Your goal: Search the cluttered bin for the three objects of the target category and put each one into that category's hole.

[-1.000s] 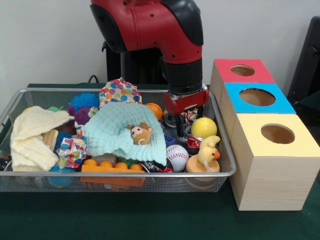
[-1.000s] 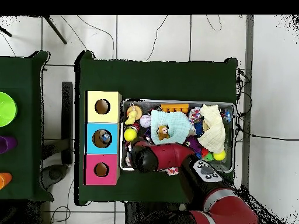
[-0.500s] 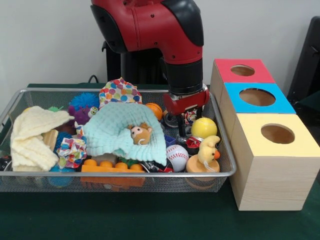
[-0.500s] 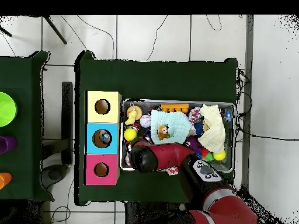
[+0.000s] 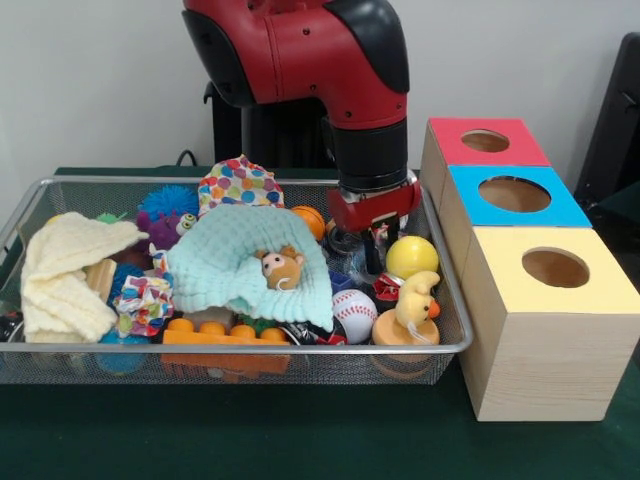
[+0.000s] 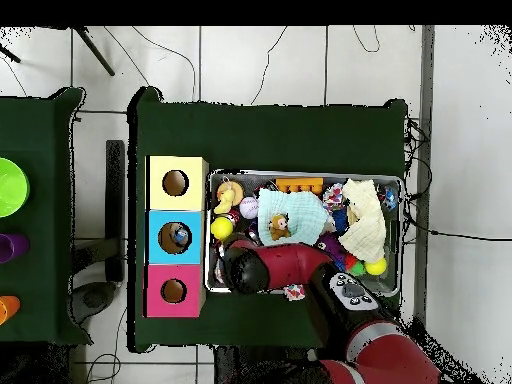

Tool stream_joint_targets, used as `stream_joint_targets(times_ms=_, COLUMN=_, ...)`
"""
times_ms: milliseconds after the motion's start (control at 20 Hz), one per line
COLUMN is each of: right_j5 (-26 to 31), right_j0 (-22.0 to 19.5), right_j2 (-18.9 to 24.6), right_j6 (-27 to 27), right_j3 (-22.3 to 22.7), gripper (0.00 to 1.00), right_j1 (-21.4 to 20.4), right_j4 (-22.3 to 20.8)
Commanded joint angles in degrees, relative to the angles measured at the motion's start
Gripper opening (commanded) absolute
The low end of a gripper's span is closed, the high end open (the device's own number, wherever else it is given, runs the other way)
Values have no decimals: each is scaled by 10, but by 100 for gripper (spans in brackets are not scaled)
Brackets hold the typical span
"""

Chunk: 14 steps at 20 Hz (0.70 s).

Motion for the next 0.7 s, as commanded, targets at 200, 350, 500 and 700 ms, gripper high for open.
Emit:
stream_joint_targets(times_ms=200, right_j5=-21, right_j0=-3, right_j2=-14, right_j6=64, right_j3=-58, gripper=0, right_j1=30, right_j4=-18)
stream_joint_targets(times_ms=350, right_j5=4, right_j0=-5, right_j2=-7, right_j6=55, right_j3=-56, gripper=0, right_j1=10, right_j4=-14)
stream_joint_targets(times_ms=500, right_j5=37, right_j0=-6, right_j2=1, right_j6=47, right_j3=-53, gripper=0, right_j1=-12, right_j4=-5)
stream_joint_targets(times_ms=700, right_j5=55, right_j0=-2, right_j2=3, right_j6=44, right_j3=-53, gripper=0, right_j1=-26, right_j4=1)
